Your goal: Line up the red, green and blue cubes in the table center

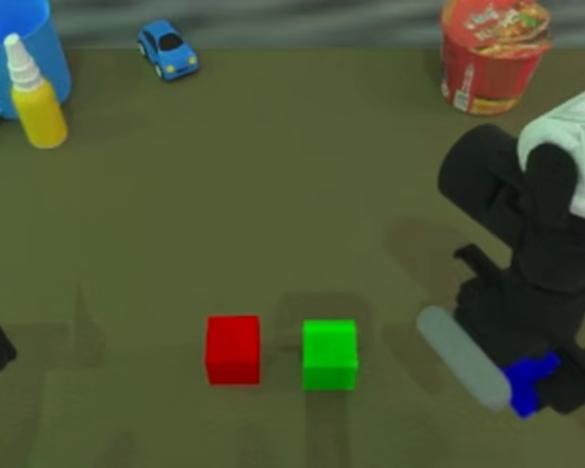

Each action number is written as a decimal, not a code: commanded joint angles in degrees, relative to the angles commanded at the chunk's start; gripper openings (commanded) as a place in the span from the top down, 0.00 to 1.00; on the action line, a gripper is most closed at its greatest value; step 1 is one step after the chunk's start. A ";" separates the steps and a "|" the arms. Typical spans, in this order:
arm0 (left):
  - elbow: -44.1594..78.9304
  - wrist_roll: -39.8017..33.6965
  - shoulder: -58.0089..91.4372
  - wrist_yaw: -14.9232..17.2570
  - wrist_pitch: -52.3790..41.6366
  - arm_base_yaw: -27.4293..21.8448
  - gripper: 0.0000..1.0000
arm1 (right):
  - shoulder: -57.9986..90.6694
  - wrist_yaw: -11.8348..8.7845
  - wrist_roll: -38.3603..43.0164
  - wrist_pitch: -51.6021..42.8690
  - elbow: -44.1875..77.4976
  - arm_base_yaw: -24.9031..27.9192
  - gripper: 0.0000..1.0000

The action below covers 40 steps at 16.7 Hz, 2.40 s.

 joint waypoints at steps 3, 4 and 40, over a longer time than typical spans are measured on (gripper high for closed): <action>0.00 0.00 0.00 0.00 0.00 0.00 0.00 | 5.20 -0.14 -21.34 0.30 5.49 2.12 1.00; 0.00 0.00 0.00 0.00 0.00 0.00 0.00 | 6.59 -0.17 -27.56 0.56 7.11 2.71 1.00; 0.00 0.00 0.00 0.00 0.00 0.00 0.00 | 17.42 -0.11 -57.23 18.69 6.23 4.96 0.40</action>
